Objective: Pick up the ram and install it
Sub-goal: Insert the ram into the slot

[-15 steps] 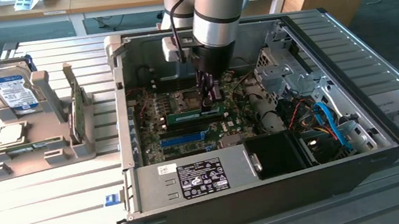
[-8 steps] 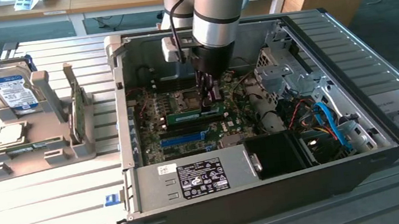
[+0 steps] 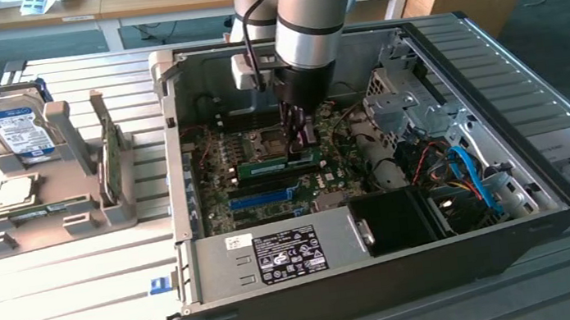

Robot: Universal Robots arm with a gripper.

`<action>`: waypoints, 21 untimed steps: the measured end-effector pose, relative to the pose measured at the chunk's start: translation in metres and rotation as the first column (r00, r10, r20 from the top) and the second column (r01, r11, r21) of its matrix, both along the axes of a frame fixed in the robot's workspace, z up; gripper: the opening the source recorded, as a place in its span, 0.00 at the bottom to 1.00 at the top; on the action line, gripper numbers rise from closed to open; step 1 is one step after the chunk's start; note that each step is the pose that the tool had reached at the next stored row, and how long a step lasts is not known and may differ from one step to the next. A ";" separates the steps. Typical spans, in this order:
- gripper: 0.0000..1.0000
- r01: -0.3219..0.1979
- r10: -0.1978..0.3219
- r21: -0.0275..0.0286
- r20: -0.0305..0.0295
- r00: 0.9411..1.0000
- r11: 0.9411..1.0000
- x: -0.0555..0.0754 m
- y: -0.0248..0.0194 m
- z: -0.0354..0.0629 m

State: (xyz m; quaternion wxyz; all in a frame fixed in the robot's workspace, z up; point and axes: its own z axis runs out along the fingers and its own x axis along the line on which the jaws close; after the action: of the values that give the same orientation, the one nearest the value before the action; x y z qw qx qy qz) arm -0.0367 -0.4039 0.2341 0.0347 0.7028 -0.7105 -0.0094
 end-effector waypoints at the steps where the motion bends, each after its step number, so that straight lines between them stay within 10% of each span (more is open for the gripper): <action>1: 0.12 0.000 0.000 0.000 0.000 1.000 1.000 0.000 -0.0001 0.0000; 21: 0.12 0.000 0.000 0.000 0.000 1.000 1.000 0.001 -0.0010 -0.0019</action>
State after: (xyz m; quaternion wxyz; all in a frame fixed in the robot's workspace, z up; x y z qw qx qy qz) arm -0.0362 -0.4049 0.2322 0.0346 0.7028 -0.7105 -0.0092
